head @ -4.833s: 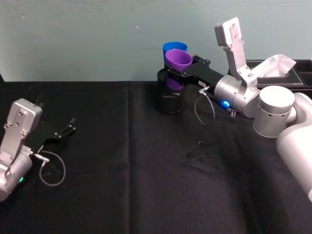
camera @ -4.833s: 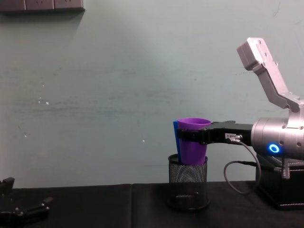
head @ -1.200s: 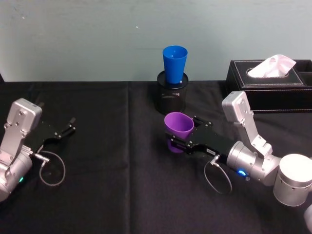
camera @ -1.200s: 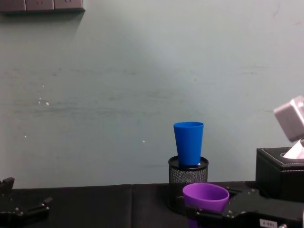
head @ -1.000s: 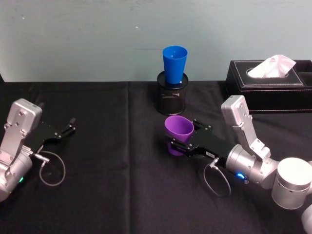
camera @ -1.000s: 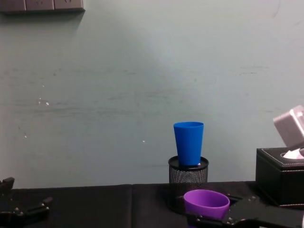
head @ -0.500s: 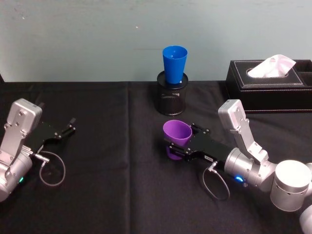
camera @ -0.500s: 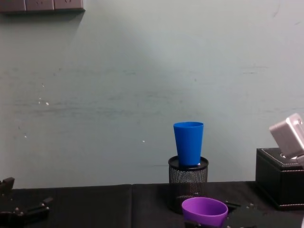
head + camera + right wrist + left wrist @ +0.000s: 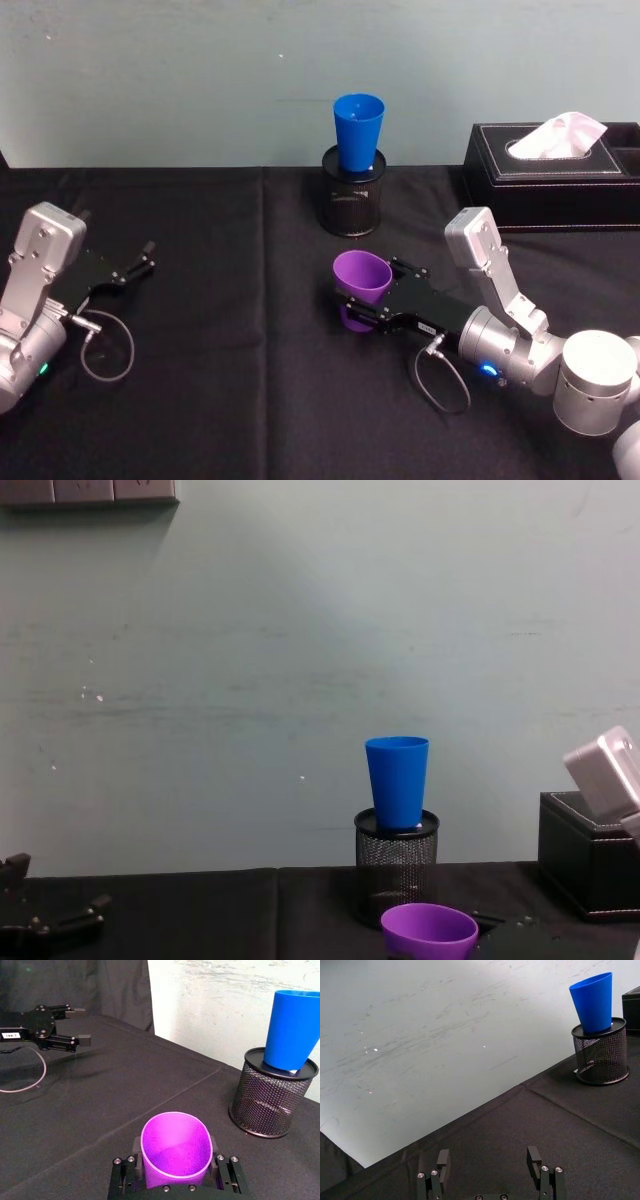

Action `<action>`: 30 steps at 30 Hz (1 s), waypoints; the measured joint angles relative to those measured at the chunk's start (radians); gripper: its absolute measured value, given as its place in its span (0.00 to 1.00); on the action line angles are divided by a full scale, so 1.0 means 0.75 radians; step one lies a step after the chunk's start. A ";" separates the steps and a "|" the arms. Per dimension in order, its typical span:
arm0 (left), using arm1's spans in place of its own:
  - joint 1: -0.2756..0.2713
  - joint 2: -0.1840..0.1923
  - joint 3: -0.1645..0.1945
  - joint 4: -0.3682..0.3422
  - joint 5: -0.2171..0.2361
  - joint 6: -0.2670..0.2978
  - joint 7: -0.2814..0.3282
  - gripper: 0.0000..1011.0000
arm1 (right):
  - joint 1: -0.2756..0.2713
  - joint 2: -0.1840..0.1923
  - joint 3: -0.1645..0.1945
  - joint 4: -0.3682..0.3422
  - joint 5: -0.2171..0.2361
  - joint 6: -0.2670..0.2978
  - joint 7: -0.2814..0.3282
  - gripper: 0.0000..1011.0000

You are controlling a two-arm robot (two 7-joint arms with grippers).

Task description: Pick up one cup with a gripper and tap it against the other cup.

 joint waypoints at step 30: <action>0.000 0.000 0.000 0.000 0.000 0.000 0.000 0.99 | 0.002 0.001 0.001 -0.002 -0.002 -0.006 -0.002 0.99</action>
